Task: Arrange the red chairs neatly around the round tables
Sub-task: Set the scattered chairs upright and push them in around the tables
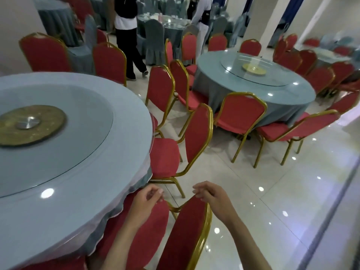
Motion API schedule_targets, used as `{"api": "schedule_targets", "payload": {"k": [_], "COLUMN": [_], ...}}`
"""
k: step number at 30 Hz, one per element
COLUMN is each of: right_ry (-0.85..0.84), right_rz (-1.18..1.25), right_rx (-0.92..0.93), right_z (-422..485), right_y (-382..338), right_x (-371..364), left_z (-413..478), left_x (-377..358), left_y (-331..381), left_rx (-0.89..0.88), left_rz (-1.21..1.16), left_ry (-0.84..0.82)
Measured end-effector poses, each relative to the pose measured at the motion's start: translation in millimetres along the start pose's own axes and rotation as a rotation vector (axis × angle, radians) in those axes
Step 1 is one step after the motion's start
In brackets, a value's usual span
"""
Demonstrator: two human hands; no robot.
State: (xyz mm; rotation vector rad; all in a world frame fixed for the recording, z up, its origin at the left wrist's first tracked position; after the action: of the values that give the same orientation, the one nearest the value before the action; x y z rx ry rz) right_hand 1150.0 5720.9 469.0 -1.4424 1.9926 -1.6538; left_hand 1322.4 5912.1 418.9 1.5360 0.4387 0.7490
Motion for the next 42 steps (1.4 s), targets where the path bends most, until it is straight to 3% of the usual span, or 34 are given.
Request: {"api": "schedule_targets", "payload": {"k": [3,9,23,32,42], "right_ry": [-0.062,-0.26,-0.696,-0.814,-0.898], "right_rz": [0.006,-0.074,-0.299,-0.337,-0.758], "right_rx": [-0.005,-0.024,0.136,0.191,0.294], "right_z": [33,106,195,164,141], "right_y": [-4,0,8,12,93], "right_x": [6,11,51,46,45], "left_z": [16,36,8,-63,-113], "left_x": [-10,-27,-108,-154,-202], "left_y": [3,-9,14,21,10], "left_rx": [-0.013,0.059,0.174,0.275,0.365], "left_rz": [0.039,0.04,0.074,0.148,0.146], "left_ry": [-0.06,0.073,0.679,0.775,0.752]}}
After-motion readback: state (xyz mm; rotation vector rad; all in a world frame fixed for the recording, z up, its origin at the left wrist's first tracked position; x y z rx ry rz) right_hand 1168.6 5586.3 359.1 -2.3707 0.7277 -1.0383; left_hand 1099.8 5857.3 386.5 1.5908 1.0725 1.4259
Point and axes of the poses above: each hand's wrist, its own z-axis towards the middle knuckle, its own x-axis out of the back of the hand, y = z × x, the point moved 1 cm from there along z, towards the middle knuckle, and after that the axes turned 14 degrees about -x, right-handed, at the moved point
